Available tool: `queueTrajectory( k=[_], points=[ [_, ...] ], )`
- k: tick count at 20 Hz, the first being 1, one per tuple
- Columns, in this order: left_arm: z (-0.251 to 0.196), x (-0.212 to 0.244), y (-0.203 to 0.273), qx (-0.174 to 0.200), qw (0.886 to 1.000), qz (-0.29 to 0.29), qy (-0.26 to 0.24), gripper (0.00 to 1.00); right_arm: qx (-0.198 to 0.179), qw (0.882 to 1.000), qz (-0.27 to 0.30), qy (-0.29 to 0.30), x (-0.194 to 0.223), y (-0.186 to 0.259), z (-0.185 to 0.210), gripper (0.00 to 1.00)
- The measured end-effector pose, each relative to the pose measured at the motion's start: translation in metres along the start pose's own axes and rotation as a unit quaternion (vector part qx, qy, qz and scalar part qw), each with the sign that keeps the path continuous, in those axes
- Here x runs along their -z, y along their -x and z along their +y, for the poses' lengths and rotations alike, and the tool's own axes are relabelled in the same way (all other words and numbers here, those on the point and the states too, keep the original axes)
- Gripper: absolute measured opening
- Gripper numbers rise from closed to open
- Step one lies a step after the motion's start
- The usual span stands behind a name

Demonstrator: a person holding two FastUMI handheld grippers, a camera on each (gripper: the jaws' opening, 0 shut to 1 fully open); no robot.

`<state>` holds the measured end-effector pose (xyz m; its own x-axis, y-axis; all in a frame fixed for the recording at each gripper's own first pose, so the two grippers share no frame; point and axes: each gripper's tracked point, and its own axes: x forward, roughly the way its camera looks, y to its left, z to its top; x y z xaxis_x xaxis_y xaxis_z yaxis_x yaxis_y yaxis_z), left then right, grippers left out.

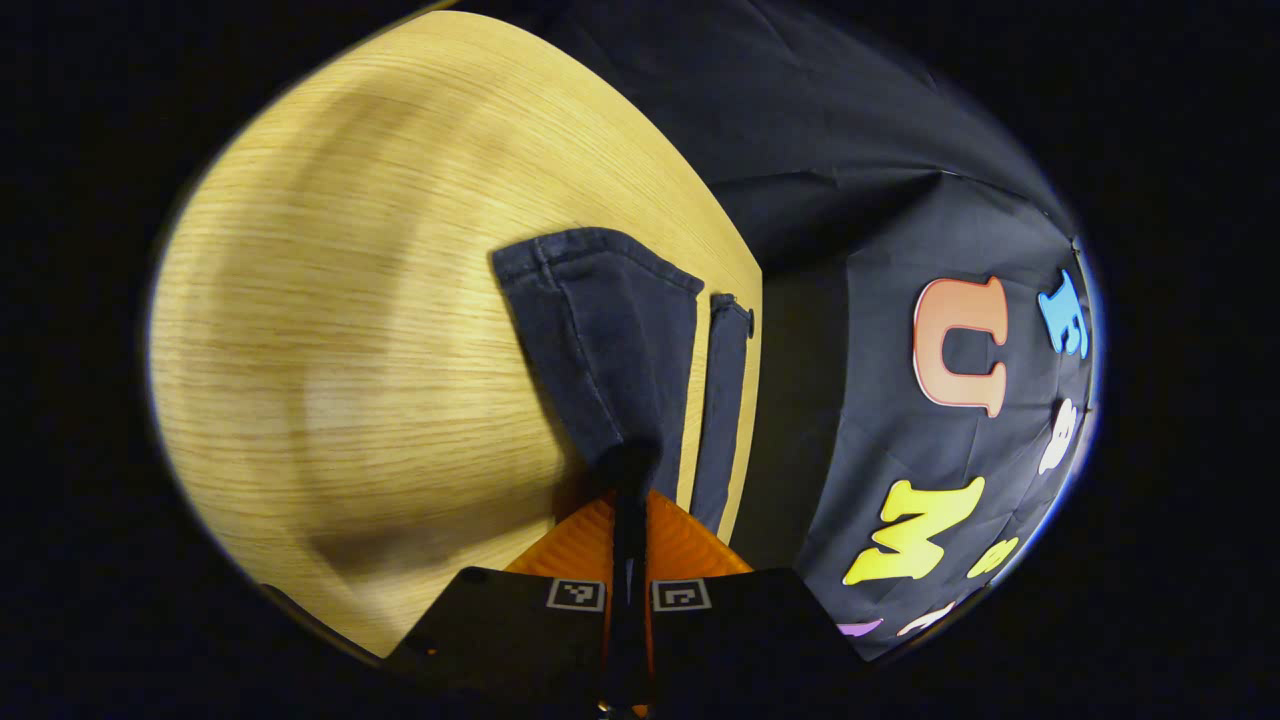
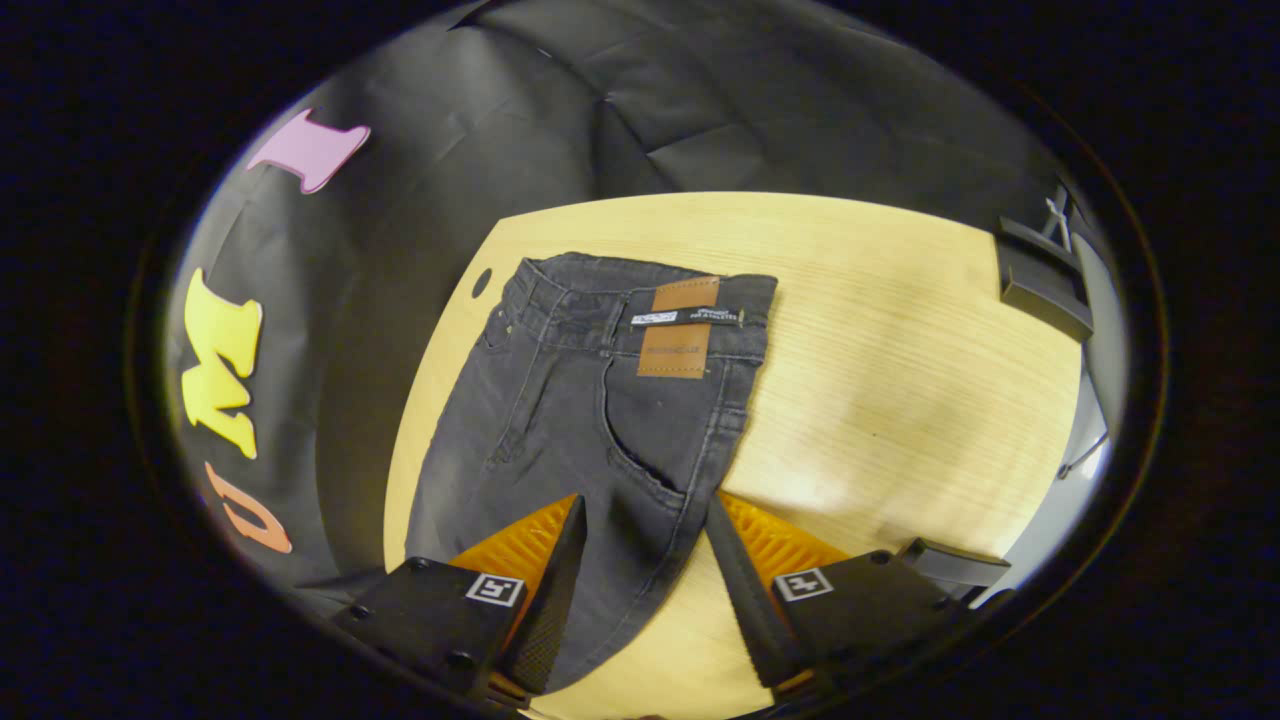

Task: Grasp the waist and the cuffs of the jeans and fold them to make the two legs overlap; first hold the waist and fold one-third of the jeans toward the cuffs, then hold the cuffs and fold the remaining one-third in the same direction to finish folding.

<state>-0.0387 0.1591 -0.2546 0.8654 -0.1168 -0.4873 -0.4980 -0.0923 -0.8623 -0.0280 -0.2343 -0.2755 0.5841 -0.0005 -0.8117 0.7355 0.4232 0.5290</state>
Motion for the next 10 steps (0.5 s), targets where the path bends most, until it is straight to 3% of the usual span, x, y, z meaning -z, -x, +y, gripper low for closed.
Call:
queueTrajectory(
  k=[3, 5, 8, 9, 10],
  points=[
    [-0.0051, 0.0018, -0.0011, 0.001, 1.000, 0.002, -0.009, 0.04, -0.001, 1.000, -0.004, 0.007, -0.0022, -0.0059, -0.0050, 0.36],
    [-0.0044, 0.0007, -0.0001, -0.001, 1.000, 0.001, -0.006, 0.04, 0.002, 1.000, -0.007, 0.010, -0.0012, -0.0098, -0.0121, 0.22],
    [-0.0013, 0.0001, 0.0005, -0.005, 1.000, 0.000, -0.004, 0.04, -0.003, 1.000, -0.003, 0.018, -0.0029, -0.0099, -0.0124, 0.14],
    [-0.0016, 0.0000, 0.0006, -0.006, 1.000, 0.000, -0.007, 0.04, -0.007, 1.000, -0.003, 0.024, -0.0034, -0.0093, -0.0104, 0.06],
    [-0.0031, 0.0005, 0.0015, -0.005, 1.000, 0.000, -0.010, 0.04, -0.014, 0.999, -0.004, 0.030, -0.0048, -0.0081, -0.0072, 0.06]
  ],
)
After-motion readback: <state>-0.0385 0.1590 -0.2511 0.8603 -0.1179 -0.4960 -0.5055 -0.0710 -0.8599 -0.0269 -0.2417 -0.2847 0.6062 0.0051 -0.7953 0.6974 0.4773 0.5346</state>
